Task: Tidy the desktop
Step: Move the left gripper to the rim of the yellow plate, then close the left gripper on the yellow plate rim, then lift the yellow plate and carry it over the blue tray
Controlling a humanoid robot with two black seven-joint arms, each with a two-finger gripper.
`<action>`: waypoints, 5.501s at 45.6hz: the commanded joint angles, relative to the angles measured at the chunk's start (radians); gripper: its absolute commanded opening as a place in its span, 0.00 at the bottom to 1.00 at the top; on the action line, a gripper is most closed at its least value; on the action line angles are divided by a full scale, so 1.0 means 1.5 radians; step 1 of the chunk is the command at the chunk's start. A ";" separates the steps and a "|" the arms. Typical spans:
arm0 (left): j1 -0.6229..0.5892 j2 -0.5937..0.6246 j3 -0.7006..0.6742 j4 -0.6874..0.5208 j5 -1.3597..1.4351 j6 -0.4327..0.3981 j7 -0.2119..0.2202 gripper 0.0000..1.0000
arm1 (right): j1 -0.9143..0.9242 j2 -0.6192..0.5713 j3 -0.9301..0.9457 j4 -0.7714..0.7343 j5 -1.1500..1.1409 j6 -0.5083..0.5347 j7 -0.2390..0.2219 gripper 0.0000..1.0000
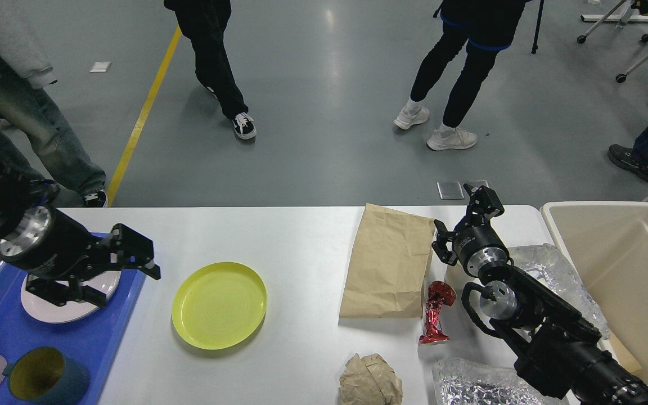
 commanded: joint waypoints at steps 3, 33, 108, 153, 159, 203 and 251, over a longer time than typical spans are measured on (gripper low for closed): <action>0.075 -0.099 -0.047 0.006 -0.068 0.081 0.008 0.97 | 0.000 0.000 0.000 -0.001 0.000 0.000 0.000 1.00; 0.321 -0.144 -0.186 0.027 -0.196 0.472 0.159 0.95 | 0.000 0.000 0.000 -0.001 0.000 0.001 0.000 1.00; 0.469 -0.145 -0.240 0.183 -0.188 0.506 0.160 0.49 | 0.000 0.000 0.000 0.000 0.000 0.001 0.000 1.00; 0.477 -0.153 -0.241 0.199 -0.188 0.505 0.163 0.31 | 0.000 0.000 0.000 -0.001 0.000 0.001 0.000 1.00; 0.478 -0.154 -0.241 0.199 -0.188 0.506 0.163 0.31 | 0.000 0.000 0.000 -0.001 0.000 0.001 0.000 1.00; 0.482 -0.155 -0.241 0.202 -0.185 0.506 0.167 0.16 | 0.000 0.000 0.001 -0.001 0.000 0.001 0.000 1.00; 0.404 -0.122 -0.259 0.171 -0.180 0.373 0.169 0.01 | 0.001 0.000 0.000 0.000 0.000 0.000 0.000 1.00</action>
